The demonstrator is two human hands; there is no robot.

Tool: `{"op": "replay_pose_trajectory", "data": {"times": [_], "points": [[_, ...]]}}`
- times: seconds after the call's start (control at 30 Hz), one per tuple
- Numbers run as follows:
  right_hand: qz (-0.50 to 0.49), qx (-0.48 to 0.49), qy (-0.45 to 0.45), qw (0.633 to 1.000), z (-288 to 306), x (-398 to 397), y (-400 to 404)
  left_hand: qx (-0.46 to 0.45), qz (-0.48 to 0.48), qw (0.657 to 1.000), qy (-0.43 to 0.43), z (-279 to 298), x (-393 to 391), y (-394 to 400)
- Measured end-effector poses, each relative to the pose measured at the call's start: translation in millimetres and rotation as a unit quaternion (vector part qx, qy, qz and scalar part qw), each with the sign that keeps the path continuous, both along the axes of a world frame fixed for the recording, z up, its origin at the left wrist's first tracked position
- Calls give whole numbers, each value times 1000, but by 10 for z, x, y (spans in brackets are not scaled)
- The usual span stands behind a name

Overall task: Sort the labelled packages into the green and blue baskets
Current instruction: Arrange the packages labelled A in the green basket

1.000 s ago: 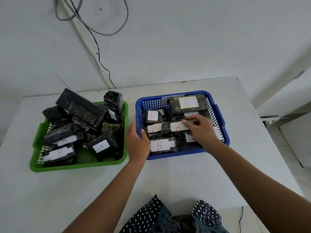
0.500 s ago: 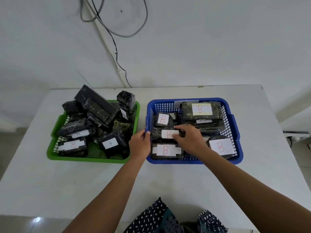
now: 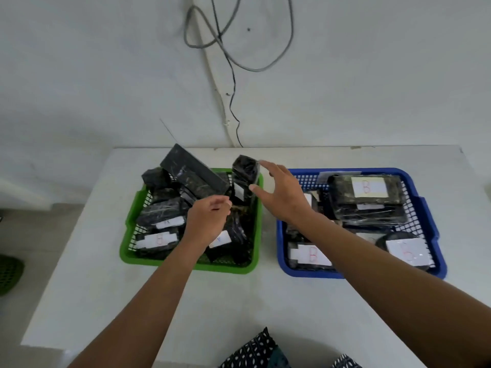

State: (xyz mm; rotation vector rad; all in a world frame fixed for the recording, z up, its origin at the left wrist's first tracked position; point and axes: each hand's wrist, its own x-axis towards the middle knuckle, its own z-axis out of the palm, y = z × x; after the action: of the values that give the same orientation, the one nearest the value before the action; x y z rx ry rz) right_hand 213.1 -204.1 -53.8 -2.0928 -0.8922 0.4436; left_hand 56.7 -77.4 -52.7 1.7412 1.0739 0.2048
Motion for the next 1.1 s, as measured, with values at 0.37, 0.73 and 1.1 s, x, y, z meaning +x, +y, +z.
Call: {"op": "replay_pose_trajectory", "data": {"times": [0.37,0.73,1.1], "points": [[-26,8,75,997,-85,105,584,316,-223,922,10,-156,-20,690],[-11,-53,127,990,-238,19,630,403,-424,803,111,-328,-23,884],[18,-152,21,988,-278,97,748,331,-472,816,46,-458,-379,1047]]}}
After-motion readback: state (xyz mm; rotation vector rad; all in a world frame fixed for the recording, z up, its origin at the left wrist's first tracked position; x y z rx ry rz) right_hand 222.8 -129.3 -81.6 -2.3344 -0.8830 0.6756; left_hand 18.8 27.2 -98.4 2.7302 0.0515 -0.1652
